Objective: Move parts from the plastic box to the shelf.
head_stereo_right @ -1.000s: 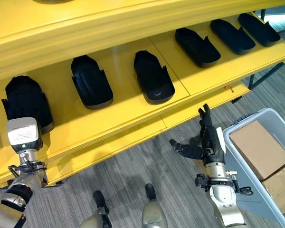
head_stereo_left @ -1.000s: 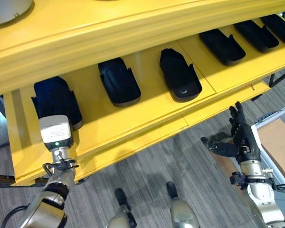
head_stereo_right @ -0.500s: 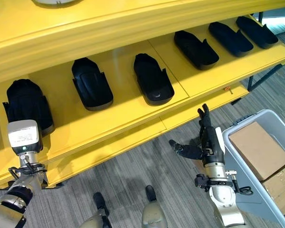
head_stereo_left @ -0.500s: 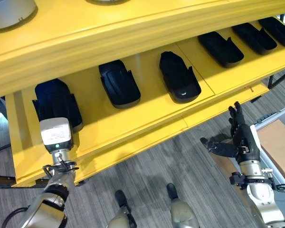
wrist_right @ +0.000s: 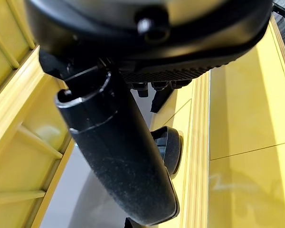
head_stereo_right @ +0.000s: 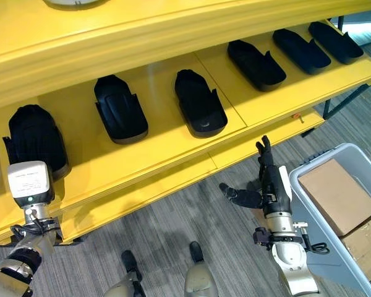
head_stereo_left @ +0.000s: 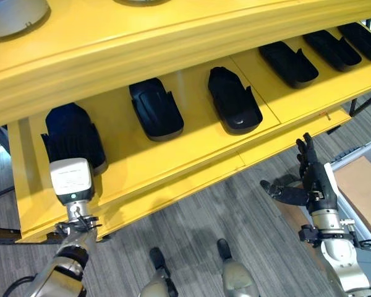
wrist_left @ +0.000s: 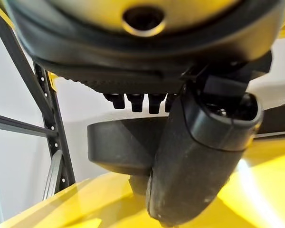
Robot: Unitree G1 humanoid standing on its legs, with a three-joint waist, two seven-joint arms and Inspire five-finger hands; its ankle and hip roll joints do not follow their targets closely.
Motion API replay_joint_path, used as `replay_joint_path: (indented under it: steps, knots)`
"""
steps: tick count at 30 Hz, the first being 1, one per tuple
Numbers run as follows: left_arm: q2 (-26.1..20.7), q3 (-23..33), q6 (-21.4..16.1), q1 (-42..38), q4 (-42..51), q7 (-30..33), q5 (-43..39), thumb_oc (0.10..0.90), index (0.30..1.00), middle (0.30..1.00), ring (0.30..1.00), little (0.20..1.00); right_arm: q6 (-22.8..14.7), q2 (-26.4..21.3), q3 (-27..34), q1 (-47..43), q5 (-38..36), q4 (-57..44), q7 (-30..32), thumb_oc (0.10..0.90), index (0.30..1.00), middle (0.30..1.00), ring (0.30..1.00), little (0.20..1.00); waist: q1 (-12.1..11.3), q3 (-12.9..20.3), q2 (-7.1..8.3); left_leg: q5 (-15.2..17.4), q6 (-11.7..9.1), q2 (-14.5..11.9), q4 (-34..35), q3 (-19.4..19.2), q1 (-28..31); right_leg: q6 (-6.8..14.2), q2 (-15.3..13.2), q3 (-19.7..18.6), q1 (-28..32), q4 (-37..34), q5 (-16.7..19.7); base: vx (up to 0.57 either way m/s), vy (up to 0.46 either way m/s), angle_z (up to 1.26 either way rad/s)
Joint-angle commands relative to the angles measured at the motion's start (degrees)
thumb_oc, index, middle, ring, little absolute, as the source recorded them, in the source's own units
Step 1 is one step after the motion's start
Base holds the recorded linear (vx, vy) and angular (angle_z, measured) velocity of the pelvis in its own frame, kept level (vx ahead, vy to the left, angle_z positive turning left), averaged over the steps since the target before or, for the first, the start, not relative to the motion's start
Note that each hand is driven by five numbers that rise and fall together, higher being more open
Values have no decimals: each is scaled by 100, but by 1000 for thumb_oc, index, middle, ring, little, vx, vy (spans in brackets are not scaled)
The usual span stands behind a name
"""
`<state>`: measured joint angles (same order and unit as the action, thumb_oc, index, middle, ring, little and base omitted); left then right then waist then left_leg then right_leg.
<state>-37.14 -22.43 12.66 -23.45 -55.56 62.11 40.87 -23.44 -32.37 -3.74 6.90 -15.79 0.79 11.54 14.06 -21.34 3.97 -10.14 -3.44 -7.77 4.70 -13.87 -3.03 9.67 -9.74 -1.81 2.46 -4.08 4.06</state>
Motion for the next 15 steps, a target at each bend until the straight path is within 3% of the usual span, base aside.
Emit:
replay_joint_path:
  steps: [1,15]
  knots:
    - [-426,414,263,-315,-9,507,49,900,1000,1000,1000,1000,-601,-222,183,-292,21,-348,112,900,1000,1000,1000,1000,-95,312,84,1375,-90,-400,-1289,27,30,-11,-266,203,-656,882,-490,0,0,0]
    - [-563,227,316,-555,-53,385,98,900,1000,1000,1000,1000,-529,-340,143,-390,23,-395,163,900,1000,1000,1000,1000,-55,294,76,1366,-101,-401,-1280,-7,10,-9,-250,180,-687,882,-497,0,0,0]
